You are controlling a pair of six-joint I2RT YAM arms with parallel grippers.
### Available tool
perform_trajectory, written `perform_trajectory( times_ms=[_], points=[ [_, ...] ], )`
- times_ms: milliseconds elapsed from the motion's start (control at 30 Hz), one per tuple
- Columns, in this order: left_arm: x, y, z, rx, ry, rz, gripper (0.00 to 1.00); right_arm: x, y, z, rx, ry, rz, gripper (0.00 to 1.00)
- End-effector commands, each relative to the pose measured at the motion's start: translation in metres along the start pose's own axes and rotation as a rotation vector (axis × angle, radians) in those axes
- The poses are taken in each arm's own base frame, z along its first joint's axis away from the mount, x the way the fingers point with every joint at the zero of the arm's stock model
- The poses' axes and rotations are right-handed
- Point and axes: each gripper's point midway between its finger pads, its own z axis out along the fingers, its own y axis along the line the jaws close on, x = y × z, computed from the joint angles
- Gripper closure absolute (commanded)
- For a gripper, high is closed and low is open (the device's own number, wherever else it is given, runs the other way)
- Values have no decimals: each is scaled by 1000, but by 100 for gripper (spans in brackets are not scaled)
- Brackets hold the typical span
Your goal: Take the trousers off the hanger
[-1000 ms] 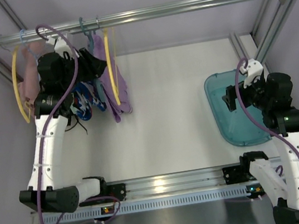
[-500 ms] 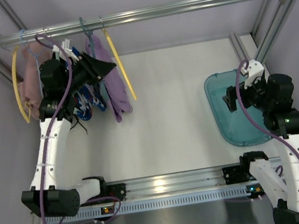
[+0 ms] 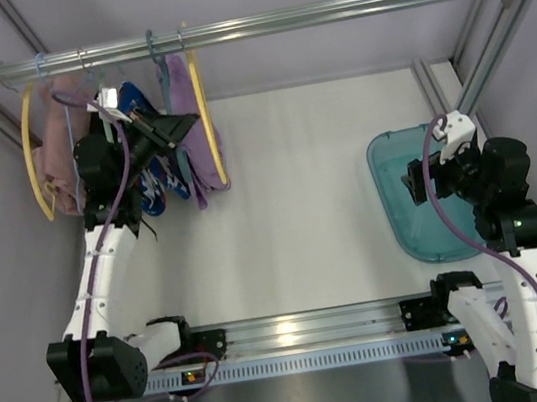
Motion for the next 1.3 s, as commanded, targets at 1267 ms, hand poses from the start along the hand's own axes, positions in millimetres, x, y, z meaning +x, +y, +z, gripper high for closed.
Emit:
perform_trajectory(
  times_ms=[1267],
  points=[
    [-57,-76,-12,379,-415,1139,100,6,1,9,-20,34,7,1]
  ],
)
